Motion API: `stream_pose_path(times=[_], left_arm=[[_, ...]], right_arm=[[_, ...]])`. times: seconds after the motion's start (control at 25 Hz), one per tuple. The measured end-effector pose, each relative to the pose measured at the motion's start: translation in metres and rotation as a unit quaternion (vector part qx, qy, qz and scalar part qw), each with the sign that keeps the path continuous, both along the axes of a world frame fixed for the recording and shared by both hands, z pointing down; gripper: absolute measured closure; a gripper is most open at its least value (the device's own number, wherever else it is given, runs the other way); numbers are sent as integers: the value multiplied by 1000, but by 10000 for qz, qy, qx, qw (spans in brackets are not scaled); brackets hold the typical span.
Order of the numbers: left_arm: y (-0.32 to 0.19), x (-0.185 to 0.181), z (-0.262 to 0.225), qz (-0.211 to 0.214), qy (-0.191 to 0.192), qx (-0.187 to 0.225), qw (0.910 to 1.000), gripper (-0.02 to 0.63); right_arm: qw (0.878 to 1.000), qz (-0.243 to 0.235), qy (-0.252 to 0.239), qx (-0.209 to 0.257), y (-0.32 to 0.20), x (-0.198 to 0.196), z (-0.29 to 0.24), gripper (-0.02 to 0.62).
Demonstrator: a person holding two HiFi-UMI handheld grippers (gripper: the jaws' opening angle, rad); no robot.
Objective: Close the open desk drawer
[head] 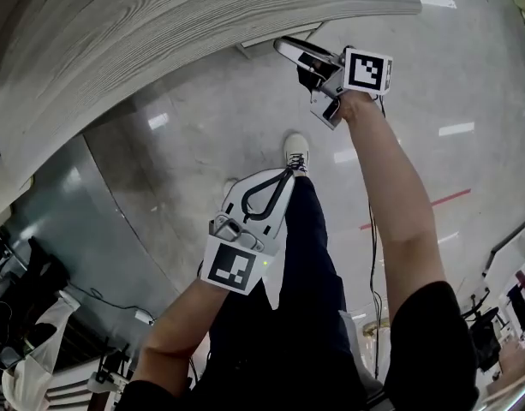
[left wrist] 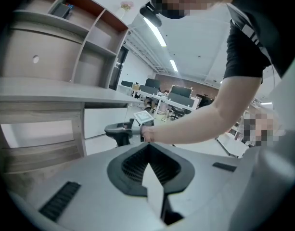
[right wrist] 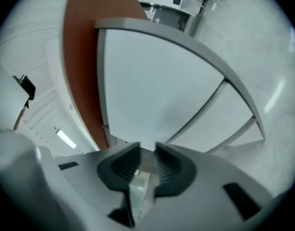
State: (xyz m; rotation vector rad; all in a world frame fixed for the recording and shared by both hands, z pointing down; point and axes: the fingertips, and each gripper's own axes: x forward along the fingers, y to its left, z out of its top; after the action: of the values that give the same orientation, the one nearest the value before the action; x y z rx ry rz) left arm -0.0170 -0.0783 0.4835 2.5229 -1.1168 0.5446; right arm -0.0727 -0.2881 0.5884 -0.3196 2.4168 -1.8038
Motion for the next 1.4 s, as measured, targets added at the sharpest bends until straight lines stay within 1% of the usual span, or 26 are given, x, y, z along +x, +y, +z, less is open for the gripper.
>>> stream_pose_path(times=[0.04,0.08,0.12,0.16,0.28,0.32,0.44,0.48,0.56,0.64,0.72,0.8,0.96,1.04,1.16,1.28,1.4], left_arm=[[0,3,-13,-19,-2,54,10000,595],[0,6,-29,-45,2,131,9999,595],[-1,7,-43,-73,15,228,9997,595],[-2,6,-55,-95,38,335,9994,595],[0,-4,-73,-116,146,615,9979,595],[1,-7,-77,-201,276,665,9972,595],[4,-20,-88,-787,1016,558,9901,595],[6,-25,-89,-832,1102,518,9891,595],[9,-33,-92,-743,1058,502,9903,595],[12,-40,-93,-615,920,453,9928,595],[15,-49,-94,-528,790,363,9948,595],[12,-58,-98,-517,794,380,9948,595],[7,-62,-118,-428,1077,313,9928,595],[6,-61,-132,-305,1186,317,9920,595],[12,-58,-161,-30,1208,415,9918,595],[28,-56,-194,117,1275,412,9909,595],[47,-52,-215,283,1285,493,9901,595]], right_arm=[[9998,189,-64,0,7,10,-14,559],[9993,357,-101,26,14,20,-32,573],[9988,471,-89,118,20,29,-48,575],[9981,523,11,314,26,34,-62,577],[9902,423,484,1236,46,33,-89,577],[9867,386,644,1444,54,31,-95,577],[9758,282,1076,1884,80,26,-113,577],[9719,256,1179,2019,88,24,-121,577],[9625,199,1398,2317,102,21,-138,577],[9537,165,1569,2562,115,19,-156,577],[9501,203,1567,2691,126,16,-173,577],[9476,248,1555,2780,135,11,-189,577],[9411,420,1616,2939,148,9,-228,577],[9378,543,1653,3004,155,11,-249,578],[9324,686,1744,3092,172,11,-287,577],[9280,763,1792,3176,198,12,-323,577],[9248,841,1785,3253,226,16,-342,577]])
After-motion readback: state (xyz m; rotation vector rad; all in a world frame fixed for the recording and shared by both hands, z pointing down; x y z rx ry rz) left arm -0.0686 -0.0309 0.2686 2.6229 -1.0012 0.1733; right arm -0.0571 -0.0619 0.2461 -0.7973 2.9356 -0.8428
